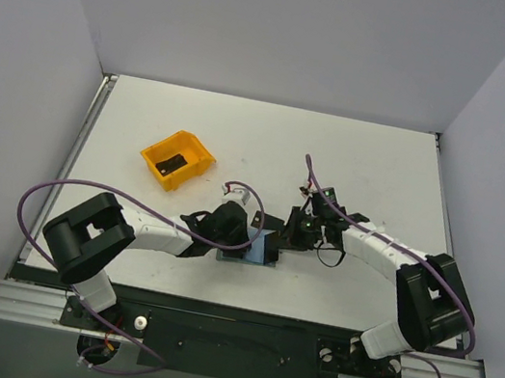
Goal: Put the credit cards into the card holder
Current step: Turn over the card slot in the card holder.
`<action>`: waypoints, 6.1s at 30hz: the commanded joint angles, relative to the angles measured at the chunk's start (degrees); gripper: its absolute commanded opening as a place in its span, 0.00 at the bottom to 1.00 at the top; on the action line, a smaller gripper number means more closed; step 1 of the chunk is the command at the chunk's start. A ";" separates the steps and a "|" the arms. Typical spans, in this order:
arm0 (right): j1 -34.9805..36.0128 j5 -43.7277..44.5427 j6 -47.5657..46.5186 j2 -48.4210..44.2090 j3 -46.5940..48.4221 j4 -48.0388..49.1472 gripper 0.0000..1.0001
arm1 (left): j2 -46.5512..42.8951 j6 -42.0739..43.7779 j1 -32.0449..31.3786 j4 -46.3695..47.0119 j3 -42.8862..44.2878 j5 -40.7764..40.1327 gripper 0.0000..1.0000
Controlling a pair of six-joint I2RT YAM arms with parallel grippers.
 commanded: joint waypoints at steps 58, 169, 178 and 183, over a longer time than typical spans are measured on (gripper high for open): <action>7.50 -3.45 8.51 0.93 2.96 9.65 0.00 | -9.99 -0.60 5.17 -11.54 -9.57 -3.65 0.00; 1.09 2.44 0.08 7.52 5.34 -3.97 0.00 | -21.69 6.52 5.17 -23.85 2.28 -8.68 0.00; 0.91 2.62 0.34 7.96 5.16 -3.62 0.00 | -11.94 10.82 -0.01 -6.83 5.98 -0.75 0.00; 0.83 2.79 0.25 8.05 4.99 -3.62 0.00 | -5.78 10.83 -1.68 -1.44 7.74 2.32 0.00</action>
